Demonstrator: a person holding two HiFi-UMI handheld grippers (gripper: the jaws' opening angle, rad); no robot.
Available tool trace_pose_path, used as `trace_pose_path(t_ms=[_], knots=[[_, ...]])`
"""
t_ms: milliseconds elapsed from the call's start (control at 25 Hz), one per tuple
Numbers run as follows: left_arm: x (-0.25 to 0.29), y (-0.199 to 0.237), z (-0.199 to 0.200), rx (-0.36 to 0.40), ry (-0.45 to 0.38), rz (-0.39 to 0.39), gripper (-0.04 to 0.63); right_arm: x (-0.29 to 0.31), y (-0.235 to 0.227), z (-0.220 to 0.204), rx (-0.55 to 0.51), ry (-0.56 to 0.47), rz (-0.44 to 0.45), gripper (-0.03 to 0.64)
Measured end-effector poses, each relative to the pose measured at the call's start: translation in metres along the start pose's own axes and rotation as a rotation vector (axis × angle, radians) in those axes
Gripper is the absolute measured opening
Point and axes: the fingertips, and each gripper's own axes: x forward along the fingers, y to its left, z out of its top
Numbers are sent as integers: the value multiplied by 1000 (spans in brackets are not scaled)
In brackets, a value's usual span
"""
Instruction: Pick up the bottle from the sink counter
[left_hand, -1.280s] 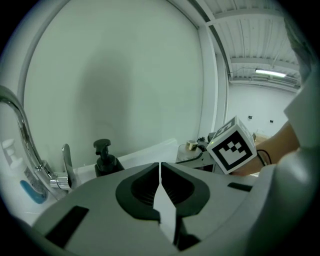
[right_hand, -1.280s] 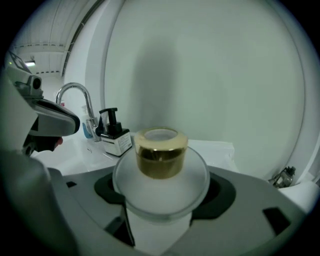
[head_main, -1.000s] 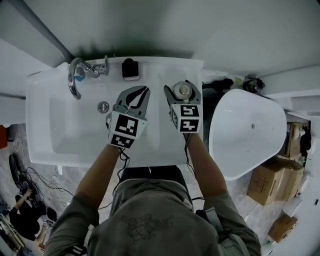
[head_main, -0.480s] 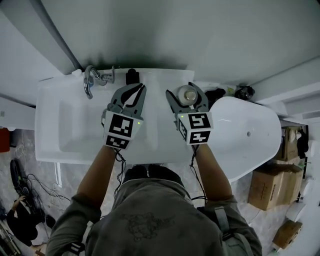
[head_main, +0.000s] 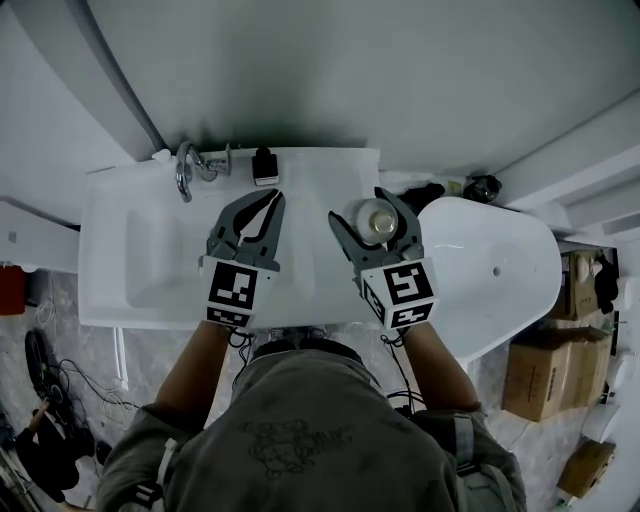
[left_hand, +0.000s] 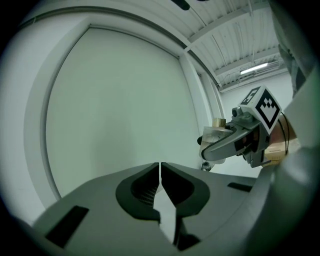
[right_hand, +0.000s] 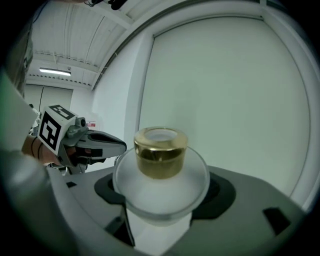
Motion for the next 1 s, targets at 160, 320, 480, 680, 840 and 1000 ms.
trace_pose_path(t_ms=[160, 320, 480, 680, 840, 1000], knots=[[-14, -11, 3, -2, 10, -30, 26, -19, 12, -2, -9, 11, 31, 342], [-24, -22, 4, 29, 15, -39, 26, -29, 22, -13, -10, 43, 50, 342], [-26, -30, -14, 42, 43, -46, 26, -34, 30, -27, 25, 79, 78, 342], [-25, -35, -32, 35, 80, -55, 26, -38, 34, -36, 40, 96, 91, 342], [-21, -34, -29, 31, 78, -56, 26, -36, 32, -38, 43, 102, 88, 342], [-20, -32, -26, 16, 75, -61, 26, -37, 29, -39, 43, 103, 82, 342]])
